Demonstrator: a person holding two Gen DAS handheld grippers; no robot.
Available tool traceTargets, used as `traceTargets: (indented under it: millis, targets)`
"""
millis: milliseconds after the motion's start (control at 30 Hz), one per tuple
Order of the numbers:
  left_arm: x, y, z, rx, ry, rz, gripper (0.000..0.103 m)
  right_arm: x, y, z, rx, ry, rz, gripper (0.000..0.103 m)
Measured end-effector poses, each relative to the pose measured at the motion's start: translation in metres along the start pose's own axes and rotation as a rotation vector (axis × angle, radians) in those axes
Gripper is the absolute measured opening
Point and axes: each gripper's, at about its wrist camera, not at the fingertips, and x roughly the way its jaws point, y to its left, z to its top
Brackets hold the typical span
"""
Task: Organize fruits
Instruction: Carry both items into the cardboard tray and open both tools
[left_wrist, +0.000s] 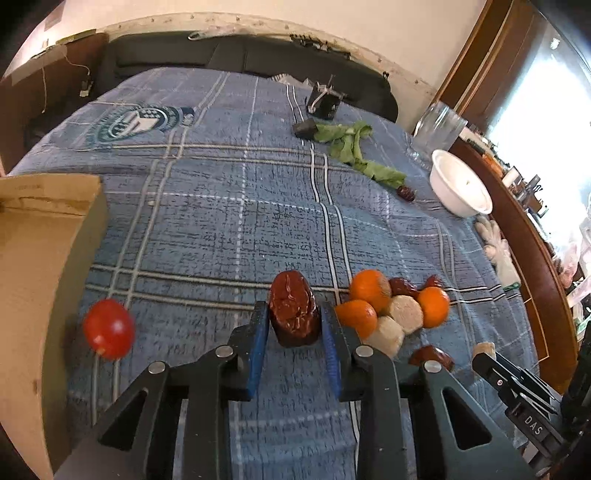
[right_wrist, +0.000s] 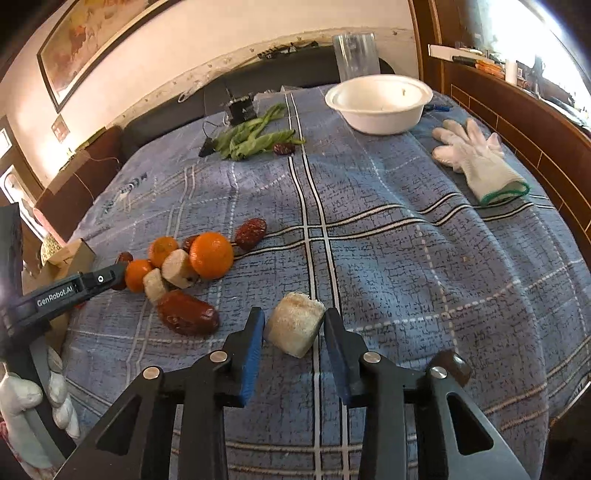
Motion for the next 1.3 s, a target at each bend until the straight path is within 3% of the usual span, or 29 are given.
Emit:
traceTargets:
  millis: [200,300,633,767,967,1300]
  targets:
    - [-0.059,0.007,-0.012,-0.014,-0.081,-0.046,0.027,-0.033,0.023,-0.003,-0.049,-0.046,0.049,0.036]
    - [-0.093,0.024,-0.022,-0.042,-0.124,-0.033,0.027,-0.049,0.048,-0.006,-0.100,-0.060,0.094,0.036]
    - [-0.174,0.147,-0.068,-0.235,-0.198,0.237,0.027,-0.060,0.178,-0.036,-0.316,0.010,0.340,0.036]
    - [-0.184,0.180,-0.078,-0.278,-0.192,0.312,0.027,-0.050,0.247,-0.056,-0.425,0.064,0.433,0.037]
    - [-0.174,0.199,-0.087,-0.290,-0.161,0.385,0.027,-0.027,0.317,-0.085,-0.558,0.122,0.475,0.037]
    - [-0.181,0.213,-0.097,-0.306,-0.161,0.393,0.028,0.013,0.355,-0.111,-0.629,0.198,0.430,0.038]
